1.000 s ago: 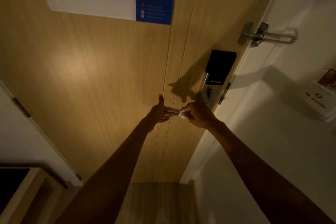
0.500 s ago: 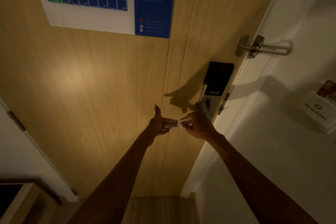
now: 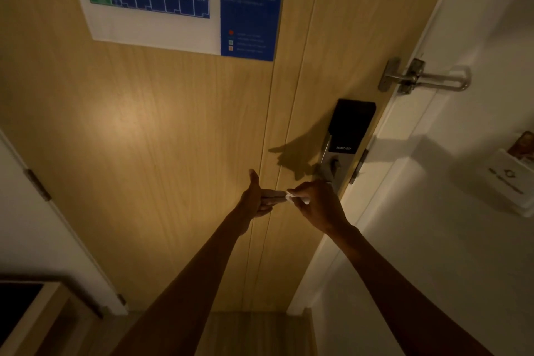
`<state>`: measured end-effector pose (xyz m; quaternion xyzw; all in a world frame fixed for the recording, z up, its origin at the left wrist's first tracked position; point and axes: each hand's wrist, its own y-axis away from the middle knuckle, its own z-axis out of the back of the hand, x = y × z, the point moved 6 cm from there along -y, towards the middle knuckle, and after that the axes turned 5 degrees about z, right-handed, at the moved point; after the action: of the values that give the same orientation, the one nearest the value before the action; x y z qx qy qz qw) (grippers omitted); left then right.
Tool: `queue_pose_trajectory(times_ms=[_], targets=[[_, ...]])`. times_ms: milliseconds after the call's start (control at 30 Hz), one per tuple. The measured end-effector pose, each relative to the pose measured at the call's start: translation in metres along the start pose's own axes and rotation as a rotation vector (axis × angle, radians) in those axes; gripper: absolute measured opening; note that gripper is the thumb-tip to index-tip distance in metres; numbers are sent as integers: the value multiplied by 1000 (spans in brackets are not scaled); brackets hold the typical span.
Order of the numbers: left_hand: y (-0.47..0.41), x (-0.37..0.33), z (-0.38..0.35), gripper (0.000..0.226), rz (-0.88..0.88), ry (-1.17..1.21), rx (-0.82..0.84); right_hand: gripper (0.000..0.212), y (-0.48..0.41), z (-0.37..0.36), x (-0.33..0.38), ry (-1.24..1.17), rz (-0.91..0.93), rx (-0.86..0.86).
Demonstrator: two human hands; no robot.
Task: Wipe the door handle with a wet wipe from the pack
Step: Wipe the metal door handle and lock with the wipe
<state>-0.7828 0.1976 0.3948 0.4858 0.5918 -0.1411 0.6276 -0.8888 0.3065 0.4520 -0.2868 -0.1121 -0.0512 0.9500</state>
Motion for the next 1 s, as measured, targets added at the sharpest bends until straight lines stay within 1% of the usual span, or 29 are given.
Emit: queue_pose_trajectory(times_ms=[67, 133, 200, 267, 433, 500, 567, 767, 1000], targets=[[-2, 0, 1, 99, 5, 15, -18, 23, 5, 1, 8, 96, 87, -11], [-4, 2, 1, 100, 16, 49, -27, 29, 13, 0, 9, 188, 126, -35], [-5, 4, 2, 100, 16, 65, -28, 36, 20, -4, 7, 236, 155, -23], [-4, 6, 2, 99, 13, 61, -33, 41, 24, -8, 5, 322, 241, 5], [0, 4, 1, 97, 4, 33, -24, 52, 29, -9, -1, 375, 350, 46], [0, 3, 1, 96, 5, 35, -31, 52, 29, -6, 1, 388, 389, 65], [2, 1, -1, 96, 16, 47, -43, 51, 29, -4, 1, 385, 393, 65], [2, 0, -1, 96, 24, 12, -54, 51, 25, -18, 1, 375, 318, 106], [7, -6, -4, 93, 15, -11, -70, 48, 31, -3, -6, 394, 343, 133]])
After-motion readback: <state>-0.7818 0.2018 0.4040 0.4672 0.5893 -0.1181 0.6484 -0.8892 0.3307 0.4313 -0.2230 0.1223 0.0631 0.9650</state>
